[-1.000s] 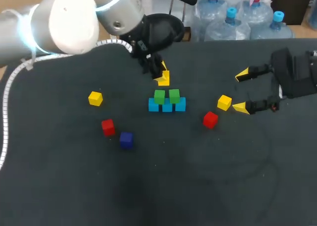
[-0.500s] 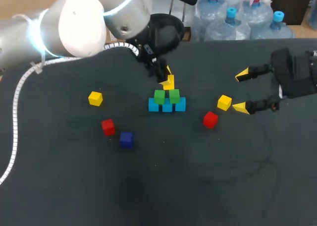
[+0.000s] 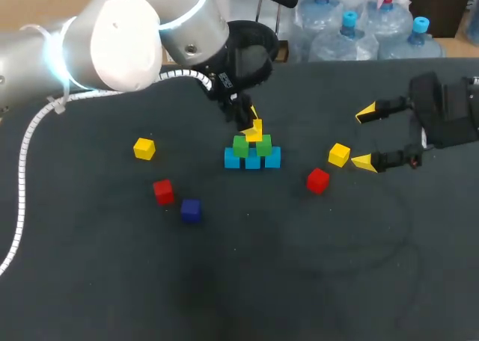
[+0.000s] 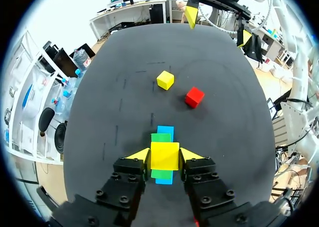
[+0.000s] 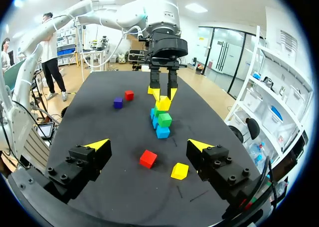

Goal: Place the blue cubes, place green cubes on the blue cubes, place the yellow cubes on the green cubes, then place the red cubes on the yellow cubes, and place purple cube on the red cubes.

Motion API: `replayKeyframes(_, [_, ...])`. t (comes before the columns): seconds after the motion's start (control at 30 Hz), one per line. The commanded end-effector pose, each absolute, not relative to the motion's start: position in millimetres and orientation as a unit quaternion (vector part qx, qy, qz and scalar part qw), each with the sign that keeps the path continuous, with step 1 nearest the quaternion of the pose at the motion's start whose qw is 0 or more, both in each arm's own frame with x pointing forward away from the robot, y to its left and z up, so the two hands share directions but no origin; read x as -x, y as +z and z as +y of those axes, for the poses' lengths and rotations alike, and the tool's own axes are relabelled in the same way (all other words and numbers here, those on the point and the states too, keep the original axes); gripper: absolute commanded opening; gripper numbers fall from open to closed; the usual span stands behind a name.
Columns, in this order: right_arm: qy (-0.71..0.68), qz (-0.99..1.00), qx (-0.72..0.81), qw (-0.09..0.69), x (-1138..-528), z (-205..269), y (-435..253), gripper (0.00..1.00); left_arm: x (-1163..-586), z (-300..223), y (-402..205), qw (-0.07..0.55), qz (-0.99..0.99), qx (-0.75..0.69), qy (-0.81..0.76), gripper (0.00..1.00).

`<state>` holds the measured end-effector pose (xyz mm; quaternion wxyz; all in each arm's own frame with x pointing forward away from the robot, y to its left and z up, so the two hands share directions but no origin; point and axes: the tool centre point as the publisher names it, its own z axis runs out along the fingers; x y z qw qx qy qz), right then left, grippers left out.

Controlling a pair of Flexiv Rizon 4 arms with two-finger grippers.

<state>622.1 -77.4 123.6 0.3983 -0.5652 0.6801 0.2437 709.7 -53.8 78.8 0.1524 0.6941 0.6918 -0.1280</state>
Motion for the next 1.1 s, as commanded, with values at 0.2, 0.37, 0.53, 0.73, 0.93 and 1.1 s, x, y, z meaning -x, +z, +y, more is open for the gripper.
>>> replayKeyframes(0.2, [0.243,0.681,0.565,0.398,-622,-77,124,1.00,-709,-55,73,0.153,0.695,-0.690,-0.130,0.00])
replayKeyframes(0.37, [0.243,0.681,0.565,0.398,-622,-77,124,1.00,-709,-54,70,0.154,0.698,-0.688,-0.129,0.00])
replayKeyframes(0.53, [0.243,0.681,0.565,0.398,-622,-77,124,1.00,-709,-53,69,0.154,0.699,-0.687,-0.129,0.00])
replayKeyframes(0.73, [0.243,0.681,0.565,0.398,-622,-77,124,1.00,-711,-52,68,0.155,0.699,-0.686,-0.129,0.00])
replayKeyframes(0.93, [0.243,0.681,0.565,0.398,-622,-77,124,1.00,-713,-52,67,0.155,0.699,-0.686,-0.129,0.00])
replayKeyframes(1.1, [0.243,0.681,0.565,0.398,-622,-77,124,1.00,-714,-52,67,0.155,0.699,-0.686,-0.130,0.00])
